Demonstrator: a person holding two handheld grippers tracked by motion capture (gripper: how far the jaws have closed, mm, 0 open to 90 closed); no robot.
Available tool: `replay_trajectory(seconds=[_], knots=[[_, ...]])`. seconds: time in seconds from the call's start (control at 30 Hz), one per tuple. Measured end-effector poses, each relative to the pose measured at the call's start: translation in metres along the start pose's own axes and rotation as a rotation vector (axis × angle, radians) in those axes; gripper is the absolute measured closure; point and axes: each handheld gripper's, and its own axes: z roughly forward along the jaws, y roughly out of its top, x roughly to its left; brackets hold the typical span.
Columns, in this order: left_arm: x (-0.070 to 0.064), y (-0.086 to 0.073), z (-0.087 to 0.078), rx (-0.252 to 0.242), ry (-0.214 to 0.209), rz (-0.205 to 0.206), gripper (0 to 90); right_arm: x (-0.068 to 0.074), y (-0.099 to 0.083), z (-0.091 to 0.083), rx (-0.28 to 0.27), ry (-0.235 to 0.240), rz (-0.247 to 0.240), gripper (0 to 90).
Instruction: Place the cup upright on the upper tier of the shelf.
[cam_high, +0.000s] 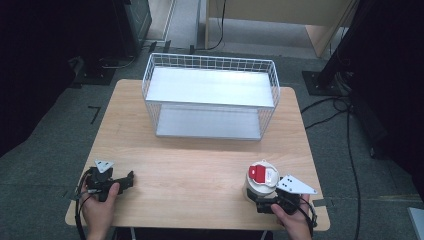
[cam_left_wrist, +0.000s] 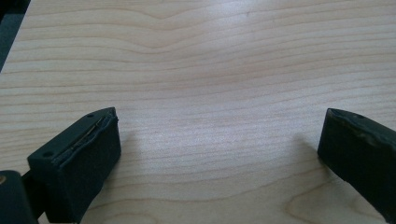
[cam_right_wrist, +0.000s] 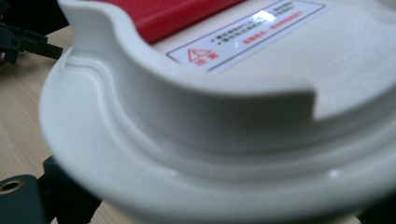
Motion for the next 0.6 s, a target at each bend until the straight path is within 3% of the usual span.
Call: replay_trajectory(seconds=[0.13, 0.6], knots=[[0.0, 0.0, 0.0, 0.0, 0.0, 0.0, 0.0, -0.0011, 0.0002, 0.0052, -0.009, 0.015, 0.027, 3.1], [0.0, 0.0, 0.0, 0.0, 0.0, 0.0, 0.0, 0.0065, 0.0017, 0.0124, -0.012, -0.035, 0.038, 2.4]])
